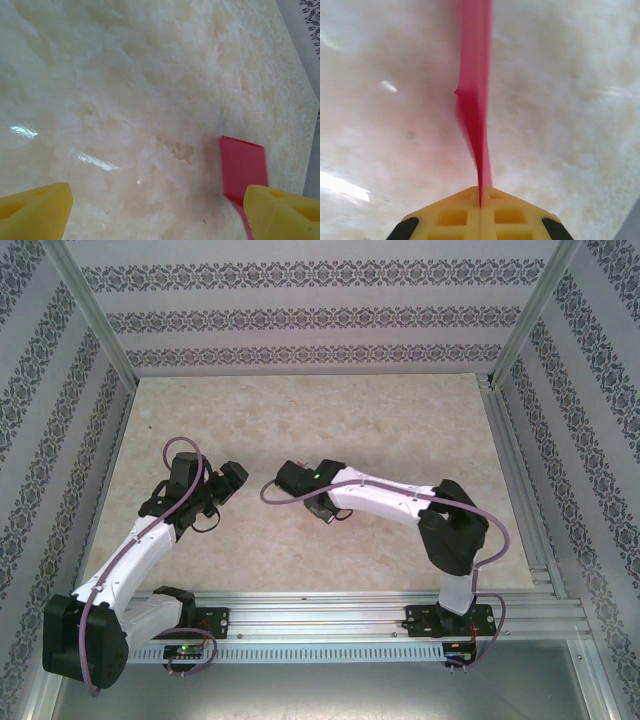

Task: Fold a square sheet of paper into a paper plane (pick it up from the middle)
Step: Turn over the paper at the center of the table.

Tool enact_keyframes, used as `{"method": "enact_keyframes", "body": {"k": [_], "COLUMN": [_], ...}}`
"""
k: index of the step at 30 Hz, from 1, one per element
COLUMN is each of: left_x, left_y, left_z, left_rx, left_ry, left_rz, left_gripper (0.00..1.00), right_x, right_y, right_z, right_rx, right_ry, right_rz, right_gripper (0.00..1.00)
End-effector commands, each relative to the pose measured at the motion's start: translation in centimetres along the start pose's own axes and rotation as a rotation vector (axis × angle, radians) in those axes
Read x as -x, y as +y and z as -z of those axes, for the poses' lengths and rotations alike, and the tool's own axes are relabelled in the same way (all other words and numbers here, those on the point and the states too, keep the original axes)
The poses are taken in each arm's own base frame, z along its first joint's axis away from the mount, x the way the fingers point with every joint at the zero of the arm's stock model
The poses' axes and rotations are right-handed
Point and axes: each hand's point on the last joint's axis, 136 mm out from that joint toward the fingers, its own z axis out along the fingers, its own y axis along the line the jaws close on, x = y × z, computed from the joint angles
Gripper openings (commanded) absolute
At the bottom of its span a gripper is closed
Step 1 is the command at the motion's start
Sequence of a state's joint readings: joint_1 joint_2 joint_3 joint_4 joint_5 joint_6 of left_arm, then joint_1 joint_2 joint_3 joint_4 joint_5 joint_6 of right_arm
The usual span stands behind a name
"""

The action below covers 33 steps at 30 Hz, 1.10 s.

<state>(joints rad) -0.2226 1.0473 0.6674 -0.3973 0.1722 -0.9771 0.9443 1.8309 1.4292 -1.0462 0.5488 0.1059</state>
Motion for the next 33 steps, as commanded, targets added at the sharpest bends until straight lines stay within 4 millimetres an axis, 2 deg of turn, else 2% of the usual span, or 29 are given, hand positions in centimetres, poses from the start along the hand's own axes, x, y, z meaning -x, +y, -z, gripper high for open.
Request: {"method": "enact_keyframes", "body": {"k": [1, 5, 11, 16, 20, 22, 25, 27, 29, 31, 33], "left_x": [0.5, 0.7, 0.9, 1.2, 1.5, 1.4, 1.3, 1.2, 1.3, 1.2, 1.0], "left_y": [-0.5, -0.6, -0.5, 0.0, 0.4, 0.4, 0.0, -0.2, -0.7, -1.9, -3.1], "left_z": [0.3, 0.5, 0.8, 1.1, 1.2, 1.1, 0.9, 0.9, 0.8, 0.7, 0.3], "left_rx": [-0.035, -0.035, -0.032, -0.025, -0.027, -0.031, -0.046, -0.053, -0.076, -0.123, -0.166], "left_ry": [-0.017, -0.031, -0.037, -0.048, -0.057, -0.049, -0.035, -0.029, -0.026, -0.001, 0.032], "left_rz": [0.012, 0.007, -0.003, 0.008, 0.022, 0.024, 0.018, 0.013, 0.007, -0.021, -0.053], "left_gripper": [0.90, 0.90, 0.90, 0.90, 0.90, 0.90, 0.90, 0.90, 0.90, 0.90, 0.90], "right_x": [-2.1, -2.8, -1.5, -0.1, 0.5, 0.7, 1.2, 1.8, 2.4, 2.5, 2.1], "right_y": [-5.8, -5.5, -0.6, 3.3, 5.9, 7.0, 7.6, 7.8, 7.4, 6.7, 5.1], "right_z": [0.3, -1.0, -2.8, -2.4, -1.9, -1.5, -0.3, 0.9, 2.5, 4.1, 5.0], "right_rx": [-0.158, -0.167, -0.154, -0.131, -0.039, 0.022, 0.097, 0.155, 0.201, 0.243, 0.273], "right_ry": [0.034, 0.086, 0.138, 0.111, 0.090, 0.083, 0.049, 0.012, -0.055, -0.115, -0.177], "right_rz": [-0.031, 0.029, 0.161, 0.196, 0.175, 0.147, 0.097, 0.066, 0.010, -0.037, -0.139], "right_gripper": [0.02, 0.02, 0.02, 0.05, 0.12, 0.21, 0.41, 0.46, 0.56, 0.57, 0.58]}}
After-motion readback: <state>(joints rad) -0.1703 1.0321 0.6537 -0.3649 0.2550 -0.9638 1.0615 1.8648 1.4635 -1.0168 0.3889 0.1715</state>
